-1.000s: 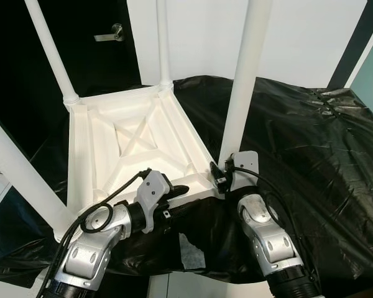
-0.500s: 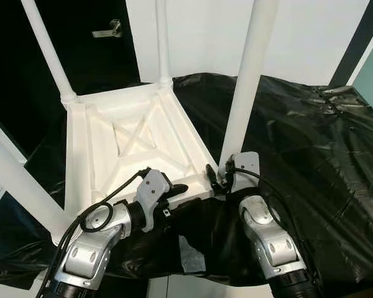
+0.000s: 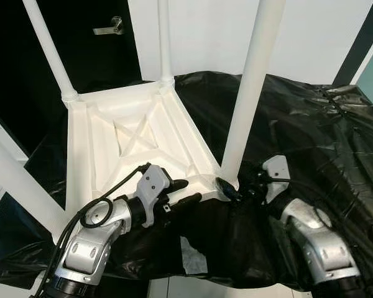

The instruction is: Building children table

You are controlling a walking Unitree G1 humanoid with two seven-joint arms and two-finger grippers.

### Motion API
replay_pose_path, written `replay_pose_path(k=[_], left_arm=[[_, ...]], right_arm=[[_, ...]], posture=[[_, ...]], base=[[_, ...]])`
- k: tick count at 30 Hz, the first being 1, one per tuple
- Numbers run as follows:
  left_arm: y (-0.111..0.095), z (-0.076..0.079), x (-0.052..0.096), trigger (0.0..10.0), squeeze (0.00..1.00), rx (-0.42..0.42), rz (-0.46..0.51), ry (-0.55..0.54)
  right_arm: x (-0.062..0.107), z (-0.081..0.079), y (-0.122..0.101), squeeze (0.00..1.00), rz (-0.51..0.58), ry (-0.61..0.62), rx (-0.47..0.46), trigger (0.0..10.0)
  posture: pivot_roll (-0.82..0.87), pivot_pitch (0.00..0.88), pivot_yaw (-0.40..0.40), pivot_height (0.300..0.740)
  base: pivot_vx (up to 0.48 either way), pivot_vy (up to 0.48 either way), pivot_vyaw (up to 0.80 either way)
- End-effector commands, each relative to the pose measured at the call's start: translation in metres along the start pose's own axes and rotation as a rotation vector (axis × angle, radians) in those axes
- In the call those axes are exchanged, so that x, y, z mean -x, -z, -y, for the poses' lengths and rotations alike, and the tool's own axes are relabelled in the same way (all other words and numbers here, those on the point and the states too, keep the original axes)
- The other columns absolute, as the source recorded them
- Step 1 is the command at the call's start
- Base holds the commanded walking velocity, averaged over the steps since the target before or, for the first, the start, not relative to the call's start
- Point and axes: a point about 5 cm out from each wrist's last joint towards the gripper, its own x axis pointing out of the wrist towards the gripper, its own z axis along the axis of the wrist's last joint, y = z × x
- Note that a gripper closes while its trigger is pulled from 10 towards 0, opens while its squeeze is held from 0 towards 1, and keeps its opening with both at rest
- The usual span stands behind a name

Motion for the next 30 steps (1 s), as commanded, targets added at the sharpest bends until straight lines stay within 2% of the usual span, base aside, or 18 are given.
replay_pose_path(k=[1, 2, 3, 4, 9, 10, 11, 12, 13, 14, 21, 30], left_arm=[[-0.003, -0.004, 0.002, 10.0, 0.0, -0.011, 0.001, -0.047], [-0.002, -0.005, 0.002, 10.0, 0.0, -0.013, -0.004, -0.045], [-0.002, -0.005, 0.002, 10.0, 0.0, -0.013, -0.004, -0.045], [-0.001, -0.006, 0.003, 10.0, 0.0, -0.014, -0.006, -0.045], [-0.001, -0.008, 0.003, 10.0, 0.0, -0.022, -0.009, -0.044], [-0.002, -0.009, 0.002, 10.0, 0.0, -0.025, -0.008, -0.044], [-0.002, -0.01, 0.001, 10.0, 0.0, -0.027, -0.007, -0.046], [-0.002, -0.01, 0.001, 10.0, 0.0, -0.027, -0.007, -0.046], [-0.002, -0.011, 0.001, 10.0, 0.0, -0.028, -0.007, -0.046], [-0.002, -0.011, 0.001, 10.0, 0.0, -0.028, -0.006, -0.048], [0.001, -0.009, 0.003, 10.0, 0.0, -0.024, -0.01, -0.064], [0.005, -0.004, 0.003, 10.0, 0.0, -0.009, -0.012, -0.07]], right_arm=[[0.0, 0.002, 0.001, 0.0, -0.005, -0.048, -0.004, 10.0], [-0.004, 0.007, 0.001, 0.0, -0.032, -0.149, 0.031, 10.0], [-0.004, 0.007, 0.001, 0.0, -0.032, -0.149, 0.031, 10.0], [-0.01, 0.01, 0.001, 0.0, -0.054, -0.207, 0.053, 10.0], [-0.022, 0.013, 0.005, 0.0, -0.081, -0.265, 0.11, 10.0], [-0.029, 0.014, 0.006, 0.0, -0.09, -0.278, 0.129, 6.8], [-0.037, 0.015, 0.007, 0.0, -0.101, -0.286, 0.152, 4.4], [-0.037, 0.015, 0.007, 0.0, -0.101, -0.286, 0.152, 4.4], [-0.039, 0.016, 0.008, 0.0, -0.098, -0.29, 0.156, 2.4], [-0.04, 0.016, 0.008, 0.0, -0.098, -0.294, 0.153, 0.0], [-0.039, 0.014, 0.013, 0.0, -0.105, -0.296, 0.102, 0.0], [-0.038, 0.011, 0.023, 0.0, -0.113, -0.083, 0.073, 0.0]], posture=[[0.0, 0.0, -0.008, 0.74], [0.01, 0.0, -0.005, 0.74], [0.01, 0.0, -0.005, 0.74], [0.01, 0.0, -0.004, 0.74], [0.01, 0.0, -0.006, 0.74], [0.01, 0.0, -0.005, 0.74], [0.01, 0.0, -0.009, 0.74], [0.01, 0.0, -0.009, 0.74], [0.02, 0.0, -0.012, 0.74], [0.02, 0.0, -0.016, 0.74], [0.03, 0.0, -0.034, 0.74], [0.03, 0.0, -0.044, 0.74]], base=[[0.0, 0.0, 0.0], [0.0, 0.0, 0.0], [0.0, 0.0, 0.0], [0.0, 0.0, 0.0], [0.0, 0.0, 0.0], [0.0, 0.0, 0.0], [0.0, 0.0, 0.0], [0.0, 0.0, 0.0], [0.0, 0.0, 0.0], [0.0, 0.0, 0.0], [0.0, 0.0, 0.0], [0.0, 0.0, 0.0]])
